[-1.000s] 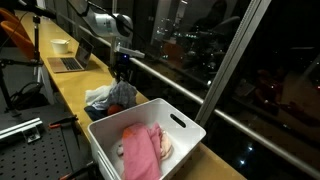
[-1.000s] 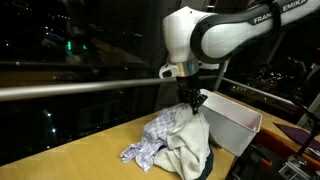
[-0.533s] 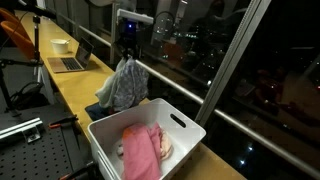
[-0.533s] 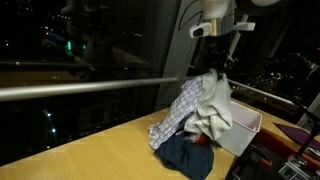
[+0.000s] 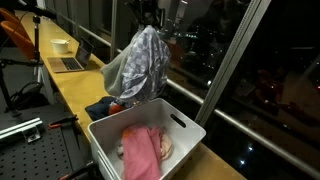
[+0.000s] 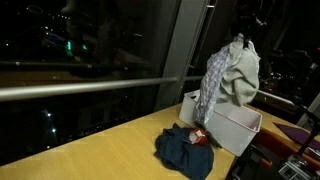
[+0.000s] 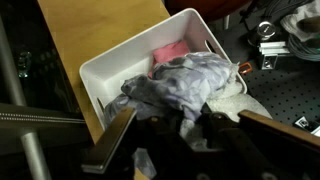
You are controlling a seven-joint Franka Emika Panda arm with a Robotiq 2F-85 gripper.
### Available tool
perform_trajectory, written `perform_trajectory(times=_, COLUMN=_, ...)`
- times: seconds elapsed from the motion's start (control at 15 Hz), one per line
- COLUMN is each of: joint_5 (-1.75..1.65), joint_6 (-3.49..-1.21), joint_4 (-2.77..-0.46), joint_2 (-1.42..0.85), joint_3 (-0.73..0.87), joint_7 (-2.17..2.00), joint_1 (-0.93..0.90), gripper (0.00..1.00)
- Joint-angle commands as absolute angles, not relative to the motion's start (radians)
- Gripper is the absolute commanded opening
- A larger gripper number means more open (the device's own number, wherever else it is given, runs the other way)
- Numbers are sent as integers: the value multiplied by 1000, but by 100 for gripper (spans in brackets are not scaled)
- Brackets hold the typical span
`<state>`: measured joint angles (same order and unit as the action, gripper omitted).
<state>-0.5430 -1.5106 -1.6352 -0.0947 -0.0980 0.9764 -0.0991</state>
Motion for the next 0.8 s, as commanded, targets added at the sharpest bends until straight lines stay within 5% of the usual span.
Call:
perform_trajectory(times=0.0, joint_5=-522, joint_6=-1520, joint_4=-1581, joint_2=-122, joint_3=-53, joint_7=1039, joint_1=-42, gripper=3)
perform_trajectory(times=0.73, joint_5=-474, joint_6=-1599, joint_4=-1576, joint_2=-156, joint_3=13, joint_7=1121, joint_1=56, gripper=3)
